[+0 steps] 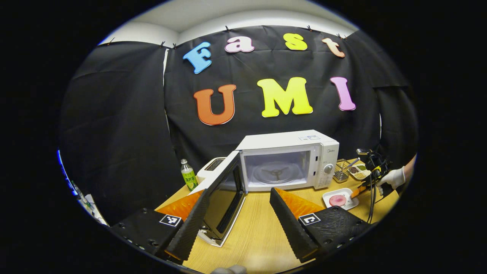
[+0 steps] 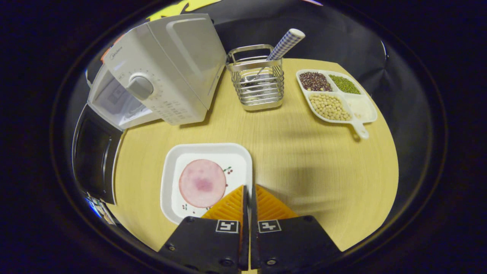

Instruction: Open the microwave oven with the left hand, put the food in, and close the microwave oven.

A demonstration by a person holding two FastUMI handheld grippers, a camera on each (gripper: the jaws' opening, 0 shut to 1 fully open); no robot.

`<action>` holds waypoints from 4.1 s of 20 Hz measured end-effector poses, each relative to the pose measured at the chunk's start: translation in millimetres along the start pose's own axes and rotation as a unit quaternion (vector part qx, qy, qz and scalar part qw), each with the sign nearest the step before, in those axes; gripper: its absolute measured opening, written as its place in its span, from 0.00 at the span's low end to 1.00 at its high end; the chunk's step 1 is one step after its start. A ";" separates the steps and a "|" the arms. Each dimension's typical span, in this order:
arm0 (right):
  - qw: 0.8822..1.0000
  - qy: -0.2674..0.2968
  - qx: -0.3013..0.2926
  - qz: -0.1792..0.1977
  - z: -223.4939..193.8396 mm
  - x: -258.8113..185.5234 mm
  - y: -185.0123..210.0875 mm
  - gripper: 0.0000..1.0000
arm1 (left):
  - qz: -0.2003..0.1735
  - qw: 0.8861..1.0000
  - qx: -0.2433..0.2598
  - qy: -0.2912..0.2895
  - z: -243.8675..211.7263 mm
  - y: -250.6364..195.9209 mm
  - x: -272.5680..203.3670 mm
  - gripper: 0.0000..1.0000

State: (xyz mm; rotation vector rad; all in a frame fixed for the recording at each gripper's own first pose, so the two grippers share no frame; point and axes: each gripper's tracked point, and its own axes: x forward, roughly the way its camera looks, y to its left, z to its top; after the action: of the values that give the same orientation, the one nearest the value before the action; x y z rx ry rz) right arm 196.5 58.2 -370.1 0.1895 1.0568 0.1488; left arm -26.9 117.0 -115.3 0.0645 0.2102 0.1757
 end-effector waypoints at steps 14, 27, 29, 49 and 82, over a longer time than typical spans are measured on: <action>0.983 0.013 0.146 0.108 -18.1 -18.1 32.5 0.04 | -0.002 1.000 -0.007 0.001 -11.7 9.7 -5.0 0.96; 0.981 0.024 0.143 0.125 -21.6 -23.1 40.4 0.04 | -0.023 1.000 0.002 -0.002 -6.8 0.4 3.8 0.96; 0.983 0.032 0.141 0.116 -24.5 -21.1 38.2 0.00 | -0.023 1.000 -0.002 -0.001 -9.3 0.6 5.6 0.96; 0.977 0.068 0.171 0.109 -36.8 -3.4 57.1 0.04 | -0.021 1.000 -0.012 0.019 -28.4 7.3 13.0 0.96; 0.814 -0.245 0.475 0.229 81.3 15.2 300.2 0.04 | -0.030 0.999 0.032 0.027 -39.2 11.0 6.1 0.96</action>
State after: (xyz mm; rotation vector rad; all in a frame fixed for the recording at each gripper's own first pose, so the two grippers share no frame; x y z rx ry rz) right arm 265.7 347.0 -276.3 1.3334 0.4612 -0.0161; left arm -31.3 130.7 -153.9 0.1174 0.2715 0.1105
